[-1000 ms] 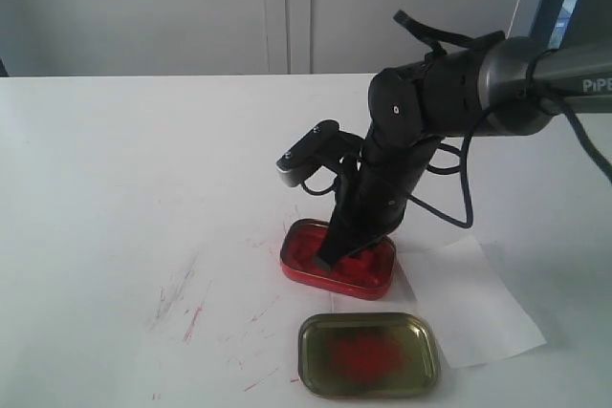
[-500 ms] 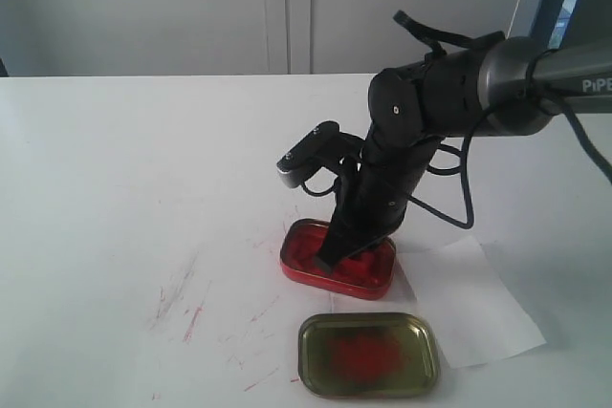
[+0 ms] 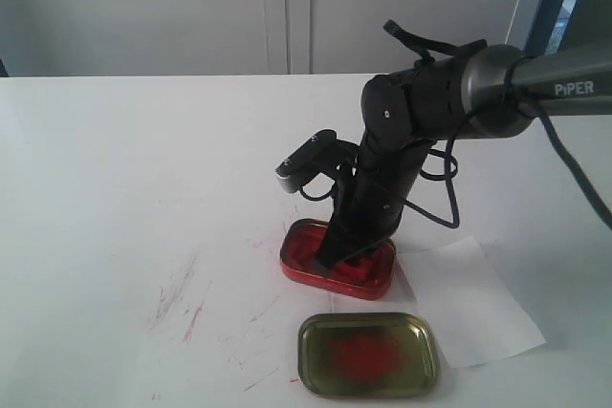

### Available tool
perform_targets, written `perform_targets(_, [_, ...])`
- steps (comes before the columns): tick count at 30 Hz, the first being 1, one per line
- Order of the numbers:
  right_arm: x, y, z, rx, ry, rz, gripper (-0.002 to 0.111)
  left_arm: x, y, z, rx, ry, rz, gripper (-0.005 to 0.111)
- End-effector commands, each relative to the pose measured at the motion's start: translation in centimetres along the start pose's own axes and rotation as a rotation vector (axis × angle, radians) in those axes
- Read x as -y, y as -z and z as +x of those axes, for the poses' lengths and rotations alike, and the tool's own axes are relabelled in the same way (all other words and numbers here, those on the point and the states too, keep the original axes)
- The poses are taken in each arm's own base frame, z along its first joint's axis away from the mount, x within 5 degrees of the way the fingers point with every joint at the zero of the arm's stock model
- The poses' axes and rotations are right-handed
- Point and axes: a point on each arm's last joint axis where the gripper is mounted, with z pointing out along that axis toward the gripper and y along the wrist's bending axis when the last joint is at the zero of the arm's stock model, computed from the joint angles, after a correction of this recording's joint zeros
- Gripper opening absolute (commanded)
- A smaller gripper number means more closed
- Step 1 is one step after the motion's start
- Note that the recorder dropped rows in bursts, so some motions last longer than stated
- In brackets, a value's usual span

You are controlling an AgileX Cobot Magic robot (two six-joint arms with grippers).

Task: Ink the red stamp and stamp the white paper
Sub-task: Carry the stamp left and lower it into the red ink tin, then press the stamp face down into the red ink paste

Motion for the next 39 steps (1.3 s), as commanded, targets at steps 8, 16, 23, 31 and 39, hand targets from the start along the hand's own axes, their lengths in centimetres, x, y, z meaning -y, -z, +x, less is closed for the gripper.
perform_targets(8, [0.1, 0.1, 0.4, -0.004, -0.007, 0.004, 0.0, 0.0, 0.0, 0.1, -0.004, 0.008, 0.005, 0.0])
perform_targets(16, [0.2, 2.5, -0.1, 0.075, 0.002, 0.041, 0.0, 0.0, 0.0, 0.1, -0.004, 0.008, 0.005, 0.0])
perform_targets(23, [0.5, 4.0, -0.7, 0.112, 0.012, 0.069, 0.0, 0.0, 0.0, 0.1, -0.004, 0.008, 0.005, 0.0])
perform_targets(31, [0.5, 4.1, -0.7, 0.111, 0.001, 0.068, 0.0, 0.0, 0.0, 0.1, -0.004, 0.008, 0.005, 0.0])
perform_targets(39, [0.4, 4.0, -0.4, 0.083, 0.0, 0.056, 0.0, 0.0, 0.0, 0.1, -0.004, 0.008, 0.005, 0.0])
